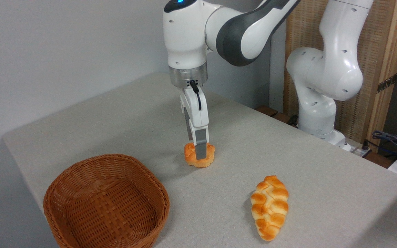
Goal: Put bread into the basket
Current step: 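Close the gripper fingers around the round orange bun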
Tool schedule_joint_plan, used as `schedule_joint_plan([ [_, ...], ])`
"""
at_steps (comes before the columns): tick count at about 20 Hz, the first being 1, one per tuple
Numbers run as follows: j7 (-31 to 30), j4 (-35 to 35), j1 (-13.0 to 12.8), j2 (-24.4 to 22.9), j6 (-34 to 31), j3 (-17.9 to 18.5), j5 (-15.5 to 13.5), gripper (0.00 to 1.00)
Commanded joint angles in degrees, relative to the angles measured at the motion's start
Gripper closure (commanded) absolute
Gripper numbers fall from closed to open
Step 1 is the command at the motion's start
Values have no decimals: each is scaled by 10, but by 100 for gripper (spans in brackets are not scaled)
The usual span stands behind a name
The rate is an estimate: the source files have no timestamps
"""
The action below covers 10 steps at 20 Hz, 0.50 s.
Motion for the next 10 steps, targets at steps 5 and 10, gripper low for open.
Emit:
schedule_joint_plan([
  [5, 29, -30, -11, -11, 29, 13, 4, 0],
  [10, 34, -39, -11, -11, 42, 13, 4, 0],
])
